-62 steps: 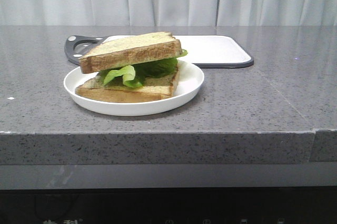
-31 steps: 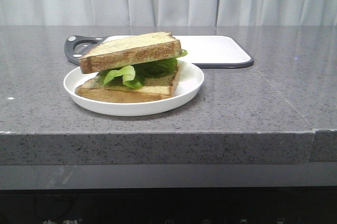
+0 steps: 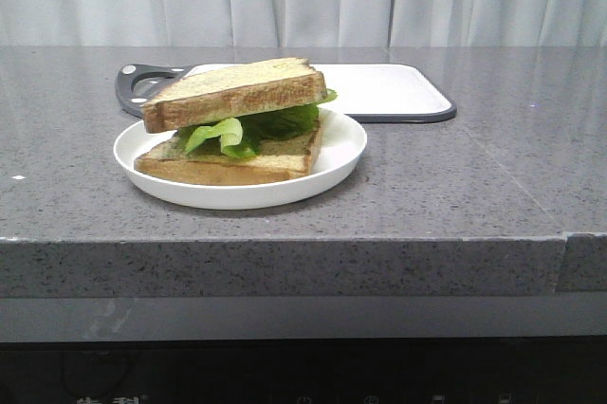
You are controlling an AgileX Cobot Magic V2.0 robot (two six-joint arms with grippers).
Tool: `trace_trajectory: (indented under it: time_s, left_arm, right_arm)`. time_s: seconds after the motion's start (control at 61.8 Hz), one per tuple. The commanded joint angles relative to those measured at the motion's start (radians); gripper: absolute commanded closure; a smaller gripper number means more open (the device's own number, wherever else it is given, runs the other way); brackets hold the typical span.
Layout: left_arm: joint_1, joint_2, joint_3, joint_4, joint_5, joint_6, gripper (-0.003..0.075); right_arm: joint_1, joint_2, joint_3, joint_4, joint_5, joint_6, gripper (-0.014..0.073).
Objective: Left arm grabs bread, right arm adds lettuce
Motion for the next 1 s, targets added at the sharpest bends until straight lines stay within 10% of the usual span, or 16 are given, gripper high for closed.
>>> trace_trajectory:
  time_s: [0.0, 0.421, 0.987]
  left_arm:
    - [0.001, -0.035, 0.036, 0.051, -0.143, -0.074, 0.0741]
    - [0.001, -0.165, 0.311, 0.190, -0.489, -0.227, 0.0741]
    - [0.001, -0.165, 0.309, 0.124, -0.489, -0.156, 0.0741]
  right_arm:
    - [-0.006, -0.003, -0.024, 0.024, -0.050, -0.004, 0.0661]
    - [-0.006, -0.003, -0.024, 0.024, -0.049, -0.004, 0.0661]
    - [-0.006, -0.003, -0.024, 0.024, -0.048, -0.004, 0.0661]
